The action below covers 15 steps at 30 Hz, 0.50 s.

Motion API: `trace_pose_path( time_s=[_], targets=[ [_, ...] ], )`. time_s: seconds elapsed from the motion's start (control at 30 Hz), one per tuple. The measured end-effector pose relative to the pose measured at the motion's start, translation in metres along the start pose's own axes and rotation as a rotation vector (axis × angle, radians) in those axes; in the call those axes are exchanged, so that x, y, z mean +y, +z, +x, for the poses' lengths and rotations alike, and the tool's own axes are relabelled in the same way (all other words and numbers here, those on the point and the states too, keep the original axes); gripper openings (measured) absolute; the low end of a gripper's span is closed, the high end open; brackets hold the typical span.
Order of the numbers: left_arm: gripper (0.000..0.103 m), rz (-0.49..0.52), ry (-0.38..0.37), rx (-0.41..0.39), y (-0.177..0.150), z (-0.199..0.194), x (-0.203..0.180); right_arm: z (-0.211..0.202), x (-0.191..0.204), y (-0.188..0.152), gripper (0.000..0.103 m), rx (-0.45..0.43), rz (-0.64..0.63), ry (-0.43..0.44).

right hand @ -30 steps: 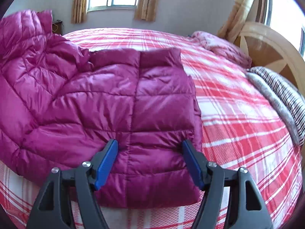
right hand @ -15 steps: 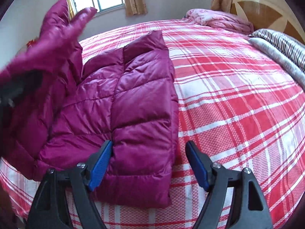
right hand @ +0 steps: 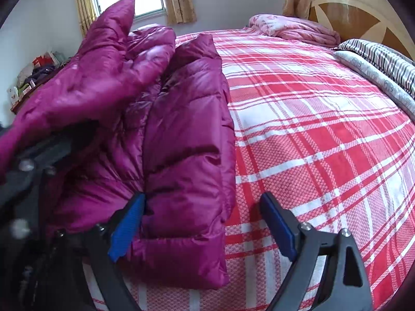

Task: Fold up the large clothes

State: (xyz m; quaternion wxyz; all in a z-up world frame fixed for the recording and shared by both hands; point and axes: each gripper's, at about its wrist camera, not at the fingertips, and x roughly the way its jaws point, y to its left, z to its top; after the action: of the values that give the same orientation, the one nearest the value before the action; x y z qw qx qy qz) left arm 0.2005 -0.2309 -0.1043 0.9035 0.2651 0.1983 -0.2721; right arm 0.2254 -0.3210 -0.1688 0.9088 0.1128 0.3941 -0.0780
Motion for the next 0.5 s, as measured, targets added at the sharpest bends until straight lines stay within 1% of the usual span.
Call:
trace_pose_path(
  time_s=[0.03,0.1,0.13,0.17,0.2,0.23,0.27,0.3,0.37,0.4,0.43,0.5],
  targets=[
    [0.017,-0.015,0.007,-0.024,0.004,-0.009,0.005,0.001,0.000,0.000,0.091,-0.003,-0.005,-0.006],
    [0.027,-0.077,0.014,-0.093,0.016,-0.026,0.020,0.000,0.002,-0.001,0.092,-0.011,-0.013,-0.019],
    [0.047,-0.099,0.035,-0.125,0.019,-0.034,0.028,0.000,0.003,-0.002,0.092,-0.015,-0.012,-0.022],
    [0.072,-0.125,0.103,-0.158,0.021,-0.042,0.040,0.000,0.002,-0.002,0.092,-0.016,-0.009,-0.021],
    [0.083,-0.167,0.164,-0.190,0.022,-0.048,0.053,0.000,0.002,-0.002,0.093,-0.018,-0.009,-0.021],
    [0.092,-0.219,0.206,-0.217,0.021,-0.052,0.068,-0.001,0.003,-0.002,0.093,-0.018,-0.012,-0.022],
    [0.093,-0.272,0.245,-0.220,0.019,-0.052,0.084,-0.001,0.004,-0.003,0.093,-0.018,-0.013,-0.023],
    [0.093,-0.313,0.272,-0.201,0.017,-0.047,0.097,-0.001,0.004,-0.003,0.093,-0.019,-0.012,-0.022],
    [0.093,-0.372,0.289,-0.151,0.009,-0.030,0.117,-0.002,0.004,-0.004,0.094,-0.022,-0.015,-0.023],
    [0.093,-0.400,0.320,-0.112,0.003,-0.015,0.125,-0.003,0.005,-0.005,0.094,-0.025,-0.015,-0.024],
    [0.093,-0.429,0.301,-0.071,-0.004,0.002,0.131,-0.003,0.005,-0.005,0.094,-0.026,-0.015,-0.026],
    [0.092,-0.439,0.165,0.046,-0.013,0.034,0.129,-0.003,0.005,-0.004,0.094,-0.026,-0.015,-0.027]
  ],
)
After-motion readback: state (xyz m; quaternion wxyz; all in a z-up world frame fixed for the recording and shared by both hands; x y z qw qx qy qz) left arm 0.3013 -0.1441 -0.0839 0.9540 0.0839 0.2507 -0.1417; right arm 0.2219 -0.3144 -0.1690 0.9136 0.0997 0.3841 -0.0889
